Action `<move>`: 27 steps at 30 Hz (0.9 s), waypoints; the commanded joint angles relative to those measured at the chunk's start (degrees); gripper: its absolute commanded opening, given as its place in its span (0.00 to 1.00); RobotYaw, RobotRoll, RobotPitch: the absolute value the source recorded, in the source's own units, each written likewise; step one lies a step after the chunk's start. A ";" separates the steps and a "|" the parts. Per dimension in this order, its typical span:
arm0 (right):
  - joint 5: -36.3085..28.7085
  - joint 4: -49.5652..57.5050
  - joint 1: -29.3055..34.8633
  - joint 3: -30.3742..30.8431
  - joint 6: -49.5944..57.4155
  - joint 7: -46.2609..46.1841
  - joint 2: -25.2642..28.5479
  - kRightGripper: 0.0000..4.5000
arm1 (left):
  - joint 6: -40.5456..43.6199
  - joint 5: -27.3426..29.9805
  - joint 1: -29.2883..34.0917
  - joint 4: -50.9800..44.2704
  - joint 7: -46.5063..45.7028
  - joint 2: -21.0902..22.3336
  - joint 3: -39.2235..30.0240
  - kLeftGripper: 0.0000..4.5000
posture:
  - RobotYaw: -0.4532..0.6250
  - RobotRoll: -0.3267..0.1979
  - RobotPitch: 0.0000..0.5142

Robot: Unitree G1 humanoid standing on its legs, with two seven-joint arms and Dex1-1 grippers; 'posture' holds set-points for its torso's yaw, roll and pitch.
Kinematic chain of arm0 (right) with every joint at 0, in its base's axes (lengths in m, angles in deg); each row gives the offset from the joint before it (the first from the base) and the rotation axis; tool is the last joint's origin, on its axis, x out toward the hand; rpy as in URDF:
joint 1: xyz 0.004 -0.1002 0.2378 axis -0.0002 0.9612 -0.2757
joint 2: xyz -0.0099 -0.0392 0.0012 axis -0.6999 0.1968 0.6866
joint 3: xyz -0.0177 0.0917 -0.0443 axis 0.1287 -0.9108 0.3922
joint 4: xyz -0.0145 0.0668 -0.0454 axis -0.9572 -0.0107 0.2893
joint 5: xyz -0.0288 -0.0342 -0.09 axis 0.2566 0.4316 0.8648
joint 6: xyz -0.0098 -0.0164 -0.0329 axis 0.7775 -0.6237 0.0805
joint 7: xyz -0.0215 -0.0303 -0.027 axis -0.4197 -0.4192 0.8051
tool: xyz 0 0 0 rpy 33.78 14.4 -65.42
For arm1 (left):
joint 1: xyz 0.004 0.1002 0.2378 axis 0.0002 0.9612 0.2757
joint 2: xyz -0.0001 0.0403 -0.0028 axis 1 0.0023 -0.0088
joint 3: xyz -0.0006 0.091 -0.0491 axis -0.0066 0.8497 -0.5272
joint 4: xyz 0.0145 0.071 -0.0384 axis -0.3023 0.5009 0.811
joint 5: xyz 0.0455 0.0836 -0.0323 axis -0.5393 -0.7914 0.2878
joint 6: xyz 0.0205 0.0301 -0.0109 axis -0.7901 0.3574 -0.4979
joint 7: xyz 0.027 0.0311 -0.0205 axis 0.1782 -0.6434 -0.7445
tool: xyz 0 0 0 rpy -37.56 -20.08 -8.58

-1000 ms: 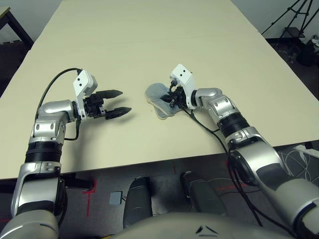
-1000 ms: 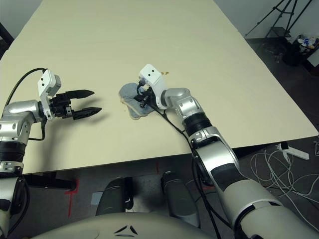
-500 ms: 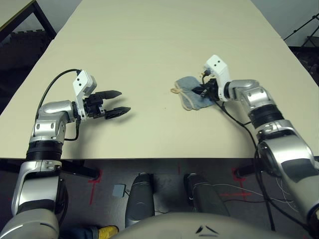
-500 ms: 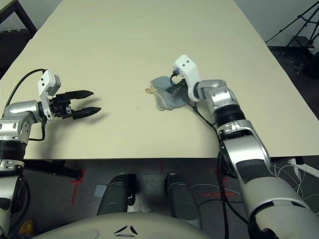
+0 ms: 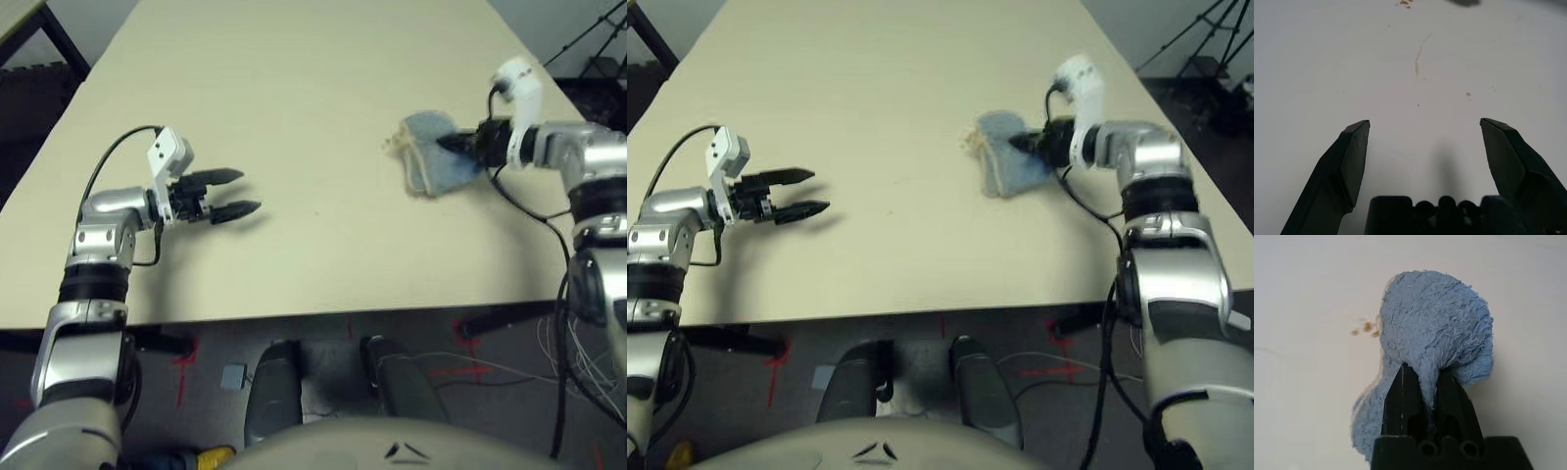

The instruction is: Wipe the water off the table with a rag.

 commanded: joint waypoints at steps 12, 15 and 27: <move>6.02 -13.84 -1.71 0.15 -15.84 -16.68 -11.25 0.02 | -0.13 -0.21 1.41 -1.33 -0.24 0.69 -0.45 1.00 | 0.27 0.62 0.25; 7.78 -15.08 -1.39 1.37 -15.66 -15.97 -13.29 0.02 | 0.15 -0.04 2.01 -2.07 -0.38 1.04 -0.67 1.00 | 0.28 0.62 0.25; 11.87 -16.05 -2.51 4.83 -14.75 -10.42 -21.55 0.02 | 1.23 0.43 3.50 -4.27 -1.17 1.49 -1.07 1.00 | 0.30 0.62 0.25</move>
